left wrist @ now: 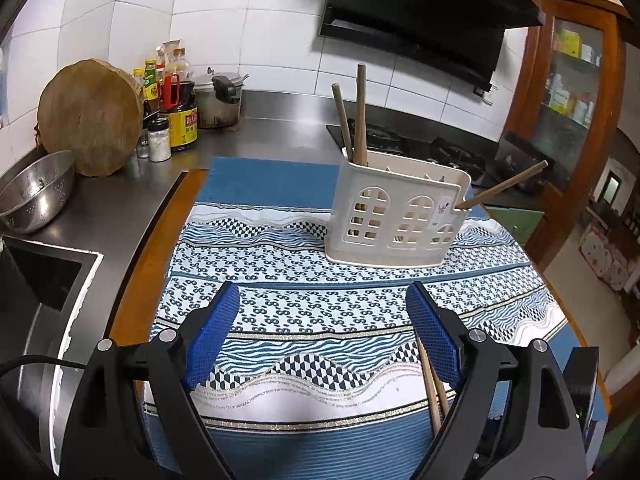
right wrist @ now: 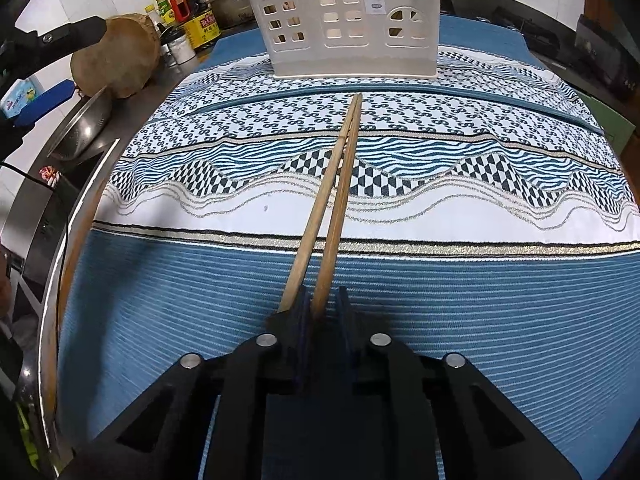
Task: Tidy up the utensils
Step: 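Move both open grippers back toward the remaining chopsticks, then close the right gripper on a chopstick while the left gripper grasps another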
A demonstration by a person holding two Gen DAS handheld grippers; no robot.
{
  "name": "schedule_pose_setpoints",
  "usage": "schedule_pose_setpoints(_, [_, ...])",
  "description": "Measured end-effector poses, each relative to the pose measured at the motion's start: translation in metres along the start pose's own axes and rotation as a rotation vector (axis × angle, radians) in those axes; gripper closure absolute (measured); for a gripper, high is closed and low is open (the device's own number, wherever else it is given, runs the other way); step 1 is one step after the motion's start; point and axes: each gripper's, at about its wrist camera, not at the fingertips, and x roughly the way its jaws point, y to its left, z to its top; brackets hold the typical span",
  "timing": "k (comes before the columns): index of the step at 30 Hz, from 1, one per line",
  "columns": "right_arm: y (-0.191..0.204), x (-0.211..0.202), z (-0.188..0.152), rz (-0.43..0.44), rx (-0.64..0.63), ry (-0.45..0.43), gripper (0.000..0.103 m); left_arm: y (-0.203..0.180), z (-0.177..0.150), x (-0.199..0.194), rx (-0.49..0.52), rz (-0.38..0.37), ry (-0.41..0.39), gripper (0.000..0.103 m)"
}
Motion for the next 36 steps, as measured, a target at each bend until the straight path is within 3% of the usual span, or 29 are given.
schedule_pose_setpoints(14, [-0.011,-0.008,-0.013,-0.016,-0.049,-0.043,0.096,-0.007,-0.019,0.005,0.002,-0.014,0.056,0.018])
schedule_pose_setpoints(29, [-0.044,-0.057,-0.016,-0.036,-0.025,-0.142,0.096,-0.074,-0.087,0.027,0.087,-0.166,0.242,0.020])
schedule_pose_setpoints(30, [-0.045,-0.060,-0.016,-0.039,-0.029,-0.152,0.096,-0.076,-0.090,0.028,0.087,-0.174,0.252,0.022])
schedule_pose_setpoints(32, [-0.047,-0.068,-0.015,-0.040,-0.035,-0.174,0.096,-0.084,-0.098,0.032,0.089,-0.191,0.276,0.038])
schedule_pose_setpoints(36, [-0.050,-0.075,-0.014,-0.036,-0.030,-0.189,0.096,-0.095,-0.110,0.042,0.087,-0.204,0.323,0.051])
